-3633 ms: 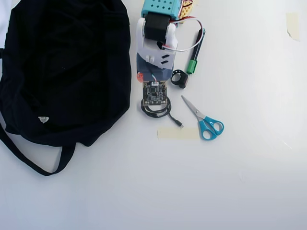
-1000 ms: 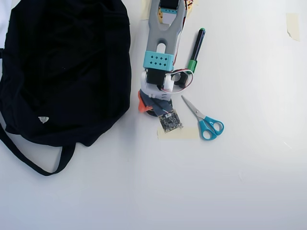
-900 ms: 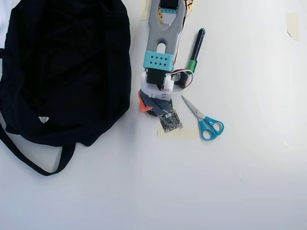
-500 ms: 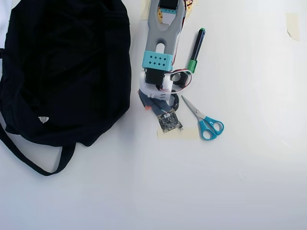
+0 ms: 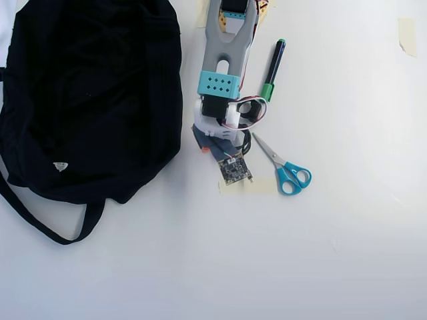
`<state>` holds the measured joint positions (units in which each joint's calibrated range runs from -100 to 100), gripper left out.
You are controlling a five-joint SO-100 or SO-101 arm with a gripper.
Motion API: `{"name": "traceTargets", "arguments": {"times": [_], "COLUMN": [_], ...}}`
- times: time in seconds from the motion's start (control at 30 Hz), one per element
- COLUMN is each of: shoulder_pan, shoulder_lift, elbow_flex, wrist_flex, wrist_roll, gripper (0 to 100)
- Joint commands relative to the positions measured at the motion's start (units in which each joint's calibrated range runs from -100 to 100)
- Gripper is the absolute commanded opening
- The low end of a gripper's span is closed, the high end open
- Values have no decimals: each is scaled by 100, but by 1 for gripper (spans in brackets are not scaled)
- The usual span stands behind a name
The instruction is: Put the cable into the black bag
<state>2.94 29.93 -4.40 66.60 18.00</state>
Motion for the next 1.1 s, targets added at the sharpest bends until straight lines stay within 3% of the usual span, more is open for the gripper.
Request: {"name": "traceTargets", "arguments": {"times": [0.0,0.6,1.07], "shoulder_pan": [58,43,-10], "shoulder_lift": [-155,-545,-1292], "elbow_flex": [-171,-1411,-1339], "wrist_flex": [-70,834,1230], "wrist_roll": [-17,-206,-1517], "gripper": [2,2,2]}}
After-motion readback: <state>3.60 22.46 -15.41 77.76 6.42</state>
